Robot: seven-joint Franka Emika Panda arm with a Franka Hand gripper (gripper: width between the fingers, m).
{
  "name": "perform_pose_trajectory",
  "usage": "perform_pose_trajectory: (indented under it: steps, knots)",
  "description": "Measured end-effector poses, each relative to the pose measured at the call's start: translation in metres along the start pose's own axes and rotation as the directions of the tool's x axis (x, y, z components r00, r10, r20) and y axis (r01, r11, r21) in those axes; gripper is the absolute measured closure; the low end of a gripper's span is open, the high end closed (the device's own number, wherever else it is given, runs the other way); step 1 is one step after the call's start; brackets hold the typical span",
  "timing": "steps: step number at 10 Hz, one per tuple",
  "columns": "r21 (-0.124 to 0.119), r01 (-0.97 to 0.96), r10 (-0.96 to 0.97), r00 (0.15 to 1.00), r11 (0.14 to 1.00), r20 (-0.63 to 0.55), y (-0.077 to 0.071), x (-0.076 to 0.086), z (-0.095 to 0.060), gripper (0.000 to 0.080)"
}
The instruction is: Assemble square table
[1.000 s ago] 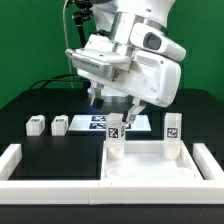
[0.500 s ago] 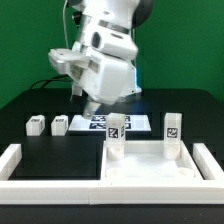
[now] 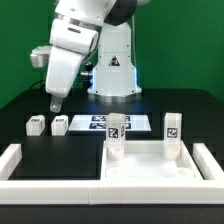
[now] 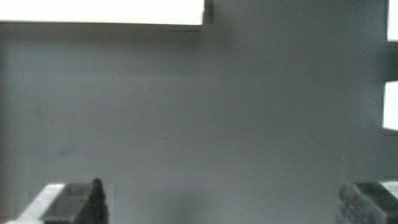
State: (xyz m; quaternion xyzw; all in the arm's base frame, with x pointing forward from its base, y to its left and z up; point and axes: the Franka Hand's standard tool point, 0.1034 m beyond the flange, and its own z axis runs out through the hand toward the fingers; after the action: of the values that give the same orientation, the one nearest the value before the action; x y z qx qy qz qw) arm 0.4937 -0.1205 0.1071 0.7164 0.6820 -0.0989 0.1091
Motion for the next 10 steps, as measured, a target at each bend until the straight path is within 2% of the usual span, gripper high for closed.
perform_pose_trajectory:
  steps: [3,5,6,7,8,9,10]
  knots:
    - [0.011,-0.187,0.188,0.982,0.982,-0.011,-0.001,0.002,0.003,0.0151]
    - [0.069,-0.423,0.425,0.905,0.903,-0.008,-0.016,-0.015,0.021,0.0151]
    - [0.102,-0.541,0.544,0.839,0.835,0.001,-0.028,-0.021,0.029,0.0151]
    - [0.136,-0.649,0.654,0.756,0.749,0.006,-0.040,-0.023,0.036,0.0151]
    - [0.182,-0.729,0.738,0.675,0.660,0.025,-0.050,-0.025,0.041,0.0151]
    - [0.225,-0.814,0.828,0.558,0.535,0.048,-0.057,-0.027,0.048,0.0151]
    - [0.219,-0.837,0.851,0.523,0.501,0.053,-0.054,-0.024,0.046,0.0151]
